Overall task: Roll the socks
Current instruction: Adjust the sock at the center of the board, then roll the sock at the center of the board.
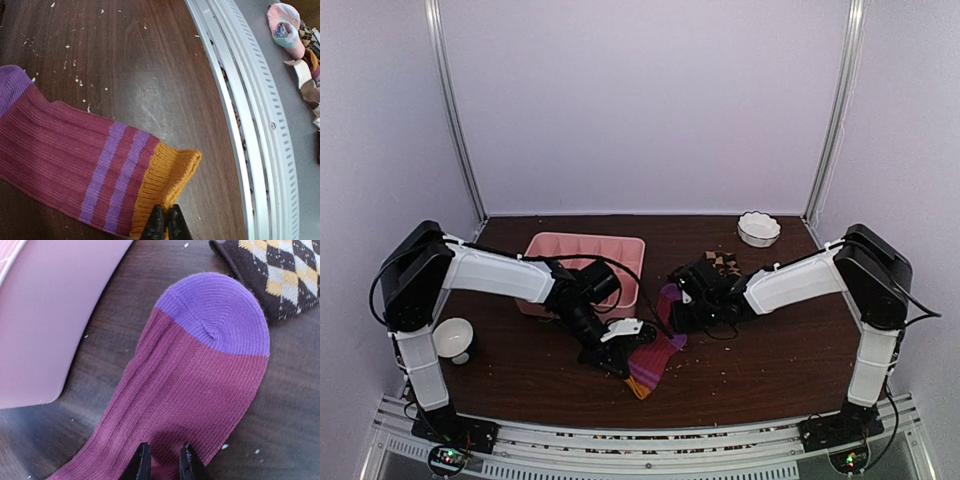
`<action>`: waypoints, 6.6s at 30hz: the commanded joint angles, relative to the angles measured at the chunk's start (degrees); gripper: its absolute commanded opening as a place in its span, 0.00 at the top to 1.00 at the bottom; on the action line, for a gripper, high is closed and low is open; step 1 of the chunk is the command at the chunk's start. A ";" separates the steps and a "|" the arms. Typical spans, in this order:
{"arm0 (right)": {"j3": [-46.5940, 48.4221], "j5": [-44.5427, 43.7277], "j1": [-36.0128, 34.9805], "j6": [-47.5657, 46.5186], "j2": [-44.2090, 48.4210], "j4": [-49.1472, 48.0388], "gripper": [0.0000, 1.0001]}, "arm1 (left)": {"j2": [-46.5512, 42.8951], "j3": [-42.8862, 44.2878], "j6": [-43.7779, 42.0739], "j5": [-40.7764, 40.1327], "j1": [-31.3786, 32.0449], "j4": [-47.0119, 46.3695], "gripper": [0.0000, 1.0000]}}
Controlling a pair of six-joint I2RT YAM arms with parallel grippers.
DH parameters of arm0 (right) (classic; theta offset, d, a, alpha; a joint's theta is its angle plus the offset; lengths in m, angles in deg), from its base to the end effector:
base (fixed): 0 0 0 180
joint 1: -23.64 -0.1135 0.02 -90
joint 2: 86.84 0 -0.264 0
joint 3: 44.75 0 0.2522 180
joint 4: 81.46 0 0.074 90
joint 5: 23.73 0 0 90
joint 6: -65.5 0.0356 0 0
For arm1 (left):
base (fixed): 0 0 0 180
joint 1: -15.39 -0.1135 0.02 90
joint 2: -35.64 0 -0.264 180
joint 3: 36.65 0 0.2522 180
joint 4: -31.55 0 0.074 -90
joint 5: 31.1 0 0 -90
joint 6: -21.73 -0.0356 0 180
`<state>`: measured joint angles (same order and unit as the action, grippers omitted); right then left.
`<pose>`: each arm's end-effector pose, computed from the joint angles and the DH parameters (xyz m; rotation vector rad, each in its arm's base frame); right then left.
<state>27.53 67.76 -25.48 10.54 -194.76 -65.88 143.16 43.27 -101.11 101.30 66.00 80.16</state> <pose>0.2446 0.2840 0.1323 -0.3284 2.5629 0.6344 0.2016 -0.2833 0.1510 1.9686 2.0095 -1.1293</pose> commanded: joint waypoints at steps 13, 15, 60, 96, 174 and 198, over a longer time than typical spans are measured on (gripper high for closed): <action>-16.11 -12.64 -1.94 -7.40 21.16 -7.88 0.07 | 5.45 1.73 17.47 -1.76 2.33 -18.12 1.00; -18.35 -17.46 -4.31 -8.05 26.00 -5.35 0.00 | 5.14 1.17 18.48 -2.25 2.46 -17.89 1.00; -26.04 -22.49 -33.32 -20.37 4.67 -41.08 0.75 | 4.19 -4.52 19.16 -1.95 3.00 -14.48 1.00; -23.94 12.41 -15.71 -3.70 1.90 -33.90 1.00 | -12.66 -13.76 2.84 -7.29 2.23 -19.10 0.41; -44.75 -38.03 -13.05 10.53 56.44 -16.52 0.00 | 6.42 -2.58 -1.52 -8.39 5.46 -3.98 0.96; -31.74 -30.67 -44.04 -24.95 26.82 -22.02 0.46 | 16.66 9.24 -0.25 2.49 5.38 7.95 0.96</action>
<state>-4.01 35.66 -69.04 -7.38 -165.88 -83.10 157.24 52.99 -100.19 106.21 71.16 82.13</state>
